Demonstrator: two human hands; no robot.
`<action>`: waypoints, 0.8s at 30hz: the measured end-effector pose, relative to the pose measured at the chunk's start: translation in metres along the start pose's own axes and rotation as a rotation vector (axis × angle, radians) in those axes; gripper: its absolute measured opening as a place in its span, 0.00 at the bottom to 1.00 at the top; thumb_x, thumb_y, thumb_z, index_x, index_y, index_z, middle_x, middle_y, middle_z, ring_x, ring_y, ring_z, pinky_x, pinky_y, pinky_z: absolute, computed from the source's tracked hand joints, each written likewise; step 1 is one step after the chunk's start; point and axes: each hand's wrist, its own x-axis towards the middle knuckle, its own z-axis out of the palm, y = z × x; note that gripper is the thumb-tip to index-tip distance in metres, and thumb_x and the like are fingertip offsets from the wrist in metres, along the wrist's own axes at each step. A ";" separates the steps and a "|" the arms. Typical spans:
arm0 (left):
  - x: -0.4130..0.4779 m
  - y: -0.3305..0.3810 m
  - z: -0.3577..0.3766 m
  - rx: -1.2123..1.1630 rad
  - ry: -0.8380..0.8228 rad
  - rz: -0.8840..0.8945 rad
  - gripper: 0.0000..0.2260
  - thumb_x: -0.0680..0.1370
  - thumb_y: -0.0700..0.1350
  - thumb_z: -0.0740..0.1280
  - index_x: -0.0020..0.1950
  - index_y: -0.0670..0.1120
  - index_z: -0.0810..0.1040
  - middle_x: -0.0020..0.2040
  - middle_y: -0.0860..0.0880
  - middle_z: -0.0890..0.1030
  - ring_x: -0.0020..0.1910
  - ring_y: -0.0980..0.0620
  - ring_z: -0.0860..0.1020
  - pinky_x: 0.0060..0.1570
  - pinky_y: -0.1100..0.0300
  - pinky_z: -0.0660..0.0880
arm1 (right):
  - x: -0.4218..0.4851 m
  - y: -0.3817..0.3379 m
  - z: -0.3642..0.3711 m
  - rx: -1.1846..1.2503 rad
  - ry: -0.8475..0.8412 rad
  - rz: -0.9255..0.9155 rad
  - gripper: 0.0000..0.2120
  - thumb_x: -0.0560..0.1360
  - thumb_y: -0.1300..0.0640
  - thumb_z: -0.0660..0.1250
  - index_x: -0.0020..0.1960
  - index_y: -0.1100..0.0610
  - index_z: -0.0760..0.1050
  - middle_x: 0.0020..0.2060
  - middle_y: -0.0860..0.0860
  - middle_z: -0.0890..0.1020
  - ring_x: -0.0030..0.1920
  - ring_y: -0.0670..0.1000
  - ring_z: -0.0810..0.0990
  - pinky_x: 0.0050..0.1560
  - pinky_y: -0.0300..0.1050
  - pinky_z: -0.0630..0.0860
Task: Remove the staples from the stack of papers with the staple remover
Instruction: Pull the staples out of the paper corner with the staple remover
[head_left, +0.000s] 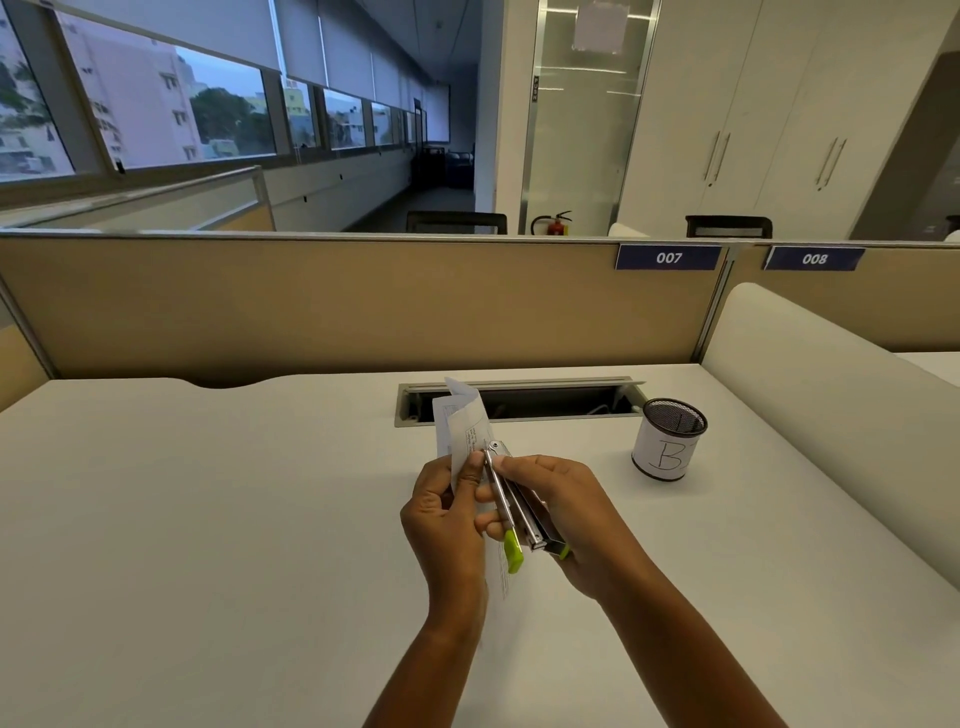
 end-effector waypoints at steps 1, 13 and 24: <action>0.000 -0.001 0.000 -0.008 0.003 0.012 0.03 0.73 0.41 0.64 0.44 0.43 0.75 0.42 0.47 0.80 0.33 0.51 0.80 0.30 0.70 0.76 | 0.001 0.001 0.000 0.002 0.003 0.005 0.09 0.75 0.58 0.62 0.41 0.60 0.78 0.28 0.52 0.84 0.26 0.49 0.82 0.28 0.39 0.81; 0.007 -0.013 -0.001 -0.003 0.001 0.079 0.06 0.72 0.41 0.65 0.37 0.49 0.74 0.31 0.49 0.77 0.21 0.58 0.74 0.26 0.72 0.75 | 0.012 0.011 0.006 0.097 0.092 0.074 0.11 0.75 0.55 0.62 0.48 0.63 0.77 0.27 0.52 0.82 0.26 0.50 0.79 0.31 0.41 0.79; 0.007 -0.013 0.005 -0.103 0.001 0.105 0.05 0.74 0.36 0.62 0.45 0.36 0.75 0.31 0.49 0.75 0.21 0.58 0.75 0.24 0.73 0.74 | 0.010 0.010 0.009 0.274 0.141 0.109 0.11 0.76 0.56 0.61 0.39 0.60 0.77 0.22 0.50 0.82 0.22 0.47 0.80 0.23 0.35 0.76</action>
